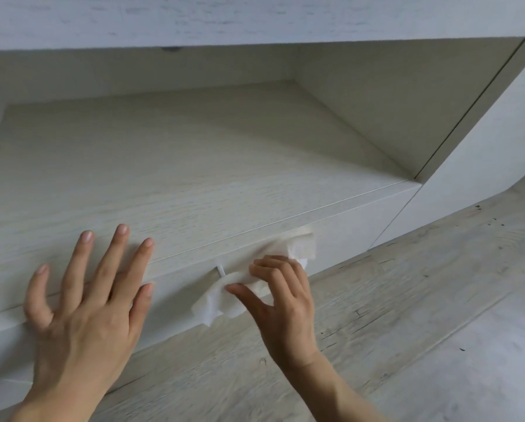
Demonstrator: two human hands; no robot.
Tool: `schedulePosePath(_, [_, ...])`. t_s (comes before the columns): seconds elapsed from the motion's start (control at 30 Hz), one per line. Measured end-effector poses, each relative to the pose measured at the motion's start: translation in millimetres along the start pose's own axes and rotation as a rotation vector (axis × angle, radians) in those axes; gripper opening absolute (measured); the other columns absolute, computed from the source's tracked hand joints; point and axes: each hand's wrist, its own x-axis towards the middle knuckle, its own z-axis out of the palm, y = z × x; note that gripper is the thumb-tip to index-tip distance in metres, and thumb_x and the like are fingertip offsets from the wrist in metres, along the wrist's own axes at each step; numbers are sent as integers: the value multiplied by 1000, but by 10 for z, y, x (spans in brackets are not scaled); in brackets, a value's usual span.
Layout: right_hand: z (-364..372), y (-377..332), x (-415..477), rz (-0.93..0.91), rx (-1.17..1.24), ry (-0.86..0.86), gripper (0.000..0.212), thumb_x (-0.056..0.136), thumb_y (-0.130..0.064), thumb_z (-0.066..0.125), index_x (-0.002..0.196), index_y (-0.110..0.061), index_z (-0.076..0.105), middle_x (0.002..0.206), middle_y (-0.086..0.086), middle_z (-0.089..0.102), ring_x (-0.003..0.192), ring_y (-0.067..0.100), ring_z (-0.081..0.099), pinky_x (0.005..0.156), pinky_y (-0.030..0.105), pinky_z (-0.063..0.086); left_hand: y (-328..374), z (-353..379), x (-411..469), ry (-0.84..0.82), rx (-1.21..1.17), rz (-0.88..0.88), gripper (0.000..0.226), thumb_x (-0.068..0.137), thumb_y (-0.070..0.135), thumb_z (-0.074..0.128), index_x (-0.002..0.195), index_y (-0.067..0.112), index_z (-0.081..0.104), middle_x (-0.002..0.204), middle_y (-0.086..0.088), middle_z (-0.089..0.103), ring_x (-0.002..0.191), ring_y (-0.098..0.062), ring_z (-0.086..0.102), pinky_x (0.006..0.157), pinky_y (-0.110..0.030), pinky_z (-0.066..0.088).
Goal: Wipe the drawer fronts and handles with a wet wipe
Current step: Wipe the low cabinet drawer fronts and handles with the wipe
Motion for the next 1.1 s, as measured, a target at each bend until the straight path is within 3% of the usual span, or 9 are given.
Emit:
schedulePosePath(0.17, [142,-135,6,-34,-1,-56,21,89,-33,69,85,-13,63,87,-1,64,82,18,59,75,30,48,-30,-2,-18,9,16,23,50,106,31,39,154,20,33,160,-8,30,151,-31,14,93,-74,41])
schedulePosePath(0.3, [-42,67,18,-14,0,-10,35,88,-41,67,86,-6,70,91,2,68,95,14,59,84,24,49,-30,8,-16,11,9,24,50,105,31,39,154,21,33,159,-9,31,151,-31,13,92,-74,41])
schedulePosePath(0.5, [64,-28,-24,-79,-19,-58,22,91,-33,65,99,-15,56,96,2,68,98,16,58,89,25,48,7,47,-27,24,23,0,50,105,30,39,154,24,32,161,-4,28,151,-31,17,92,-72,43])
schedulePosePath(0.57, [119,-84,-19,-76,-15,-73,20,92,-33,65,97,-17,55,94,0,67,95,16,58,84,27,49,32,34,-26,37,69,-1,50,105,31,38,154,25,32,161,-2,28,151,-29,17,103,-70,34])
schedulePosePath(0.63, [88,-57,0,-57,-2,-48,23,91,-37,64,93,-15,60,92,0,67,92,14,58,81,25,49,40,12,-23,54,126,17,50,105,33,37,154,25,32,161,-2,29,150,-28,20,115,-58,14])
schedulePosePath(0.73, [-46,65,37,-18,-18,-19,37,89,-43,64,86,-7,69,91,0,68,94,11,58,82,21,49,34,-7,-7,72,178,26,50,105,35,37,153,24,35,159,-3,33,147,-28,25,118,-45,2])
schedulePosePath(0.87, [-47,49,47,-25,-27,-34,34,89,-40,65,86,-6,69,91,1,68,93,12,58,83,22,49,50,9,5,74,192,9,49,105,33,38,153,25,36,158,-3,34,146,-30,26,118,-47,3])
schedulePosePath(1.0, [129,-98,15,-106,6,-103,19,92,-30,66,88,-12,64,89,1,67,91,17,60,80,28,50,55,-8,-6,56,178,5,49,105,33,38,153,25,35,159,-3,33,146,-31,26,112,-57,17])
schedulePosePath(1.1, [42,-3,47,-99,-9,-71,26,90,-35,67,84,-10,67,87,0,67,88,16,59,80,26,49,40,-24,-12,51,187,19,49,105,34,38,153,24,35,159,-4,34,145,-32,28,112,-57,18])
